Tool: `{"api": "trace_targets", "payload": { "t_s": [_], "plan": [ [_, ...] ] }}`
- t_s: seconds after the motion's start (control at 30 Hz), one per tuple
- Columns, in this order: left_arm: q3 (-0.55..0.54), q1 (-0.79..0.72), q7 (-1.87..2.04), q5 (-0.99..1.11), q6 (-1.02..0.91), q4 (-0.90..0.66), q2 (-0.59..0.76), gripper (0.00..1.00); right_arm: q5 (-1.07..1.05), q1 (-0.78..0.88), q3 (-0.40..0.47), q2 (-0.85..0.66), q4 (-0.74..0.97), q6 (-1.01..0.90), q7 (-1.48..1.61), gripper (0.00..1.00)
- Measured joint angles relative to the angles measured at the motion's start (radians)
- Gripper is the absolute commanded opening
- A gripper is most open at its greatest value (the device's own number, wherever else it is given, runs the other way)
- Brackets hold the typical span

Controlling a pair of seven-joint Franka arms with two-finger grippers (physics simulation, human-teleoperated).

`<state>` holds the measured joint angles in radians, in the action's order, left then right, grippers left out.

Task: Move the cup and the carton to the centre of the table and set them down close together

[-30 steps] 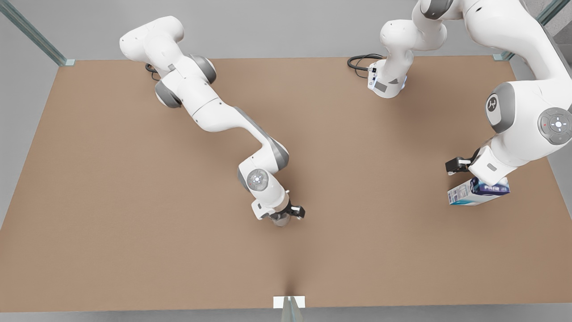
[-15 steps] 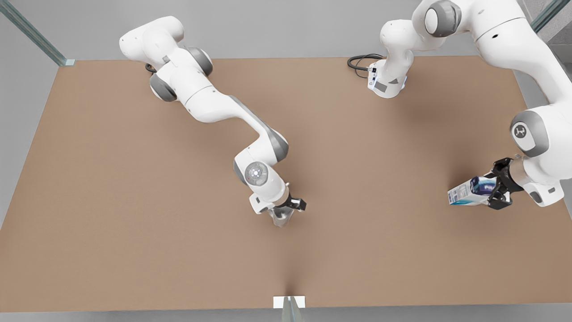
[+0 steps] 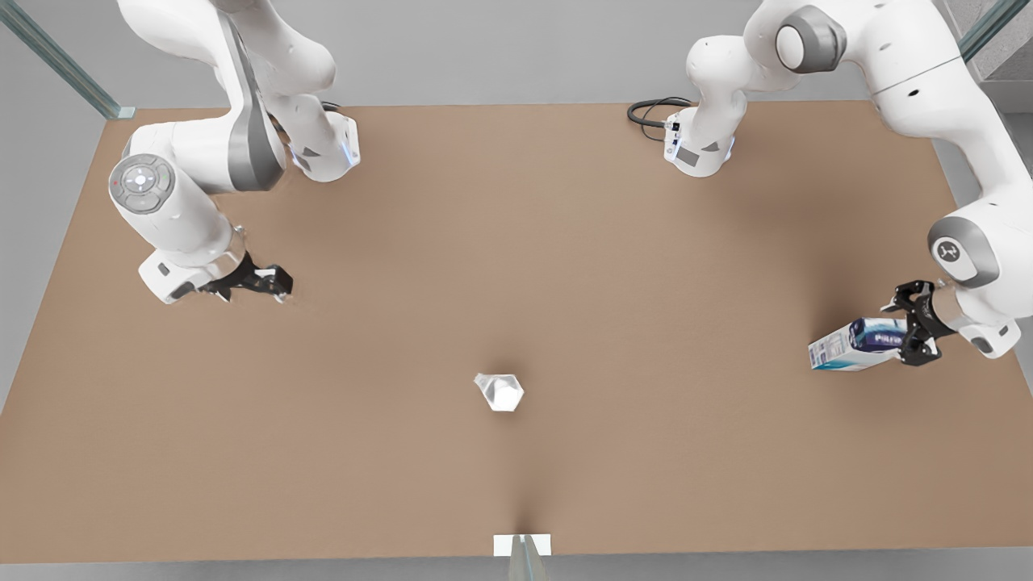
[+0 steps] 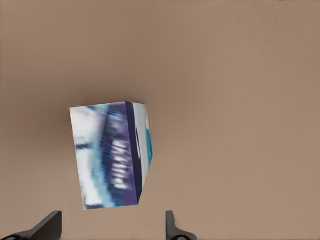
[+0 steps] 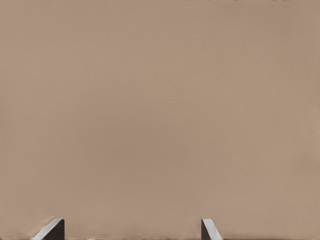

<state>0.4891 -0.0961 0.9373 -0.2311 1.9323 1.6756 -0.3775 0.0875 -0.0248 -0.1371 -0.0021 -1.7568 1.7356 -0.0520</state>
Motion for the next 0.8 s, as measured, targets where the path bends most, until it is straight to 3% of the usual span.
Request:
{"api": "trace_targets", "payload": {
  "t_s": [0.07,0.1,0.17,0.27,0.33,0.8],
  "plan": [
    [0.001,-0.001,0.000,-0.014,0.002,0.013,-0.001,1.00,-0.019,-0.021,0.110,0.059,0.202,-0.177,0.121,1.00],
    [0.001,-0.001,0.000,-0.019,0.003,0.018,-0.002,1.00,-0.020,-0.079,0.119,0.063,0.224,-0.188,0.116,1.00],
    [0.002,-0.001,0.000,-0.025,0.004,0.020,-0.004,1.00,-0.021,-0.137,0.119,0.089,0.226,-0.176,0.107,1.00],
    [0.002,0.008,0.000,-0.029,0.032,0.021,-0.023,1.00,-0.023,-0.036,0.117,0.146,0.286,-0.132,0.107,1.00],
    [0.001,0.008,0.000,-0.034,0.046,0.021,-0.033,1.00,-0.023,-0.074,0.117,0.176,0.325,-0.138,0.110,1.00],
    [0.017,0.035,-0.026,-0.038,0.067,0.018,-0.080,1.00,-0.006,-0.070,0.117,0.180,0.376,-0.128,0.110,1.00]
  ]
}}
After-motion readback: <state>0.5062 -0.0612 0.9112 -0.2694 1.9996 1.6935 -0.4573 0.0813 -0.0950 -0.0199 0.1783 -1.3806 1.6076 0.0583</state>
